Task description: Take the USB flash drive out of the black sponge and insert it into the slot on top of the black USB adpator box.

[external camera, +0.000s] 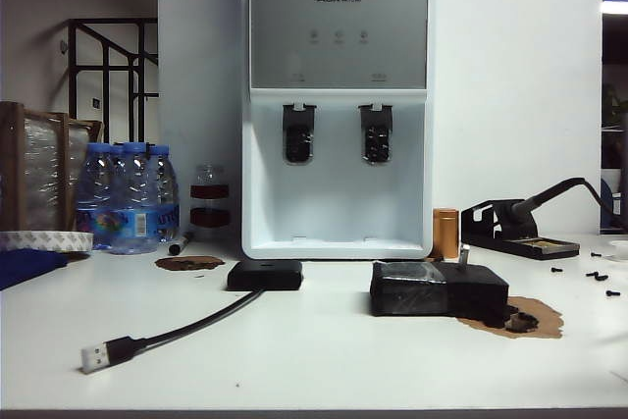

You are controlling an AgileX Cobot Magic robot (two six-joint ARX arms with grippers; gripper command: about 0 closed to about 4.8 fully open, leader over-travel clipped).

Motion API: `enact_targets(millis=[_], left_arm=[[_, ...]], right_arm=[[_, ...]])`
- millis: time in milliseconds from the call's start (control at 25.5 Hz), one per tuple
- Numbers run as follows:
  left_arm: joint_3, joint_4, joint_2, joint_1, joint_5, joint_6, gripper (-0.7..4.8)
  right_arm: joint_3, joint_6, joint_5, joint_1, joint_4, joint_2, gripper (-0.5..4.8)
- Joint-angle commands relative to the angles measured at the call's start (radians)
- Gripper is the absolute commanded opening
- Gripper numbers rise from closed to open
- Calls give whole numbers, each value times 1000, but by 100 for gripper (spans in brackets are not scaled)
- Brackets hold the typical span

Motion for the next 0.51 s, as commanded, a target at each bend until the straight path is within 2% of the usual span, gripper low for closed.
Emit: enact_targets(millis=[39, 352, 509], left_arm=[[-1, -11, 5, 0, -7, 7, -4], [-1, -10, 5, 0, -3, 7, -4], [-1, -10, 5, 0, -3, 7, -4]], right_arm=[[-4, 6, -7, -2, 34, 0, -1], [-4, 46, -48, -2, 41, 0, -1], [-3, 58, -70, -2, 100, 0, -1]])
